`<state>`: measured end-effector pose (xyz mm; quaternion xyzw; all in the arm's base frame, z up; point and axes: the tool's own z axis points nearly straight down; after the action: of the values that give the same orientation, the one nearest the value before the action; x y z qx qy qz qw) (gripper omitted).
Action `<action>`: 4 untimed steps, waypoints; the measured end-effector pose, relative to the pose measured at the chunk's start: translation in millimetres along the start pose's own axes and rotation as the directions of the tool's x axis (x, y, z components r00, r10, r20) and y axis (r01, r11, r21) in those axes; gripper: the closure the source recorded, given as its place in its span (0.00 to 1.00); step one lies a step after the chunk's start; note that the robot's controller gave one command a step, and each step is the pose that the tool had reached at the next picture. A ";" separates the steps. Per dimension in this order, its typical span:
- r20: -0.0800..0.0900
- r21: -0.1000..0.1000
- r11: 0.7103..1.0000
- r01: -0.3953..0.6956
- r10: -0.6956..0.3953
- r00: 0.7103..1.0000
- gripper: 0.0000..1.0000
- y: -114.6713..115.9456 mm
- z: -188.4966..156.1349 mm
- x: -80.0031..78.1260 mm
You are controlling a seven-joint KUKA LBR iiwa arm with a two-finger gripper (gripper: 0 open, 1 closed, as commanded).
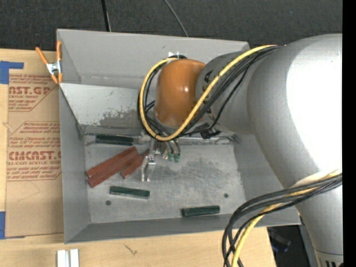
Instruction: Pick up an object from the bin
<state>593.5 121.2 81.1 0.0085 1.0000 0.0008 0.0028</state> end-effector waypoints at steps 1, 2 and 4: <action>-0.004 0.000 1.000 -0.026 0.026 1.000 0.00 13.7 -18.5 9.6; -0.001 -0.001 1.000 -0.020 0.020 1.000 0.00 14.6 7.8 9.6; 0.024 -0.009 0.999 -0.047 0.048 0.999 1.00 17.6 7.8 2.2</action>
Offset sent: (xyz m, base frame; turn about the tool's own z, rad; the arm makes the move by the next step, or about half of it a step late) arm -0.0105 0.0138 -0.0111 0.0198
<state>591.7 138.8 73.3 0.0322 0.9994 0.0049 0.0149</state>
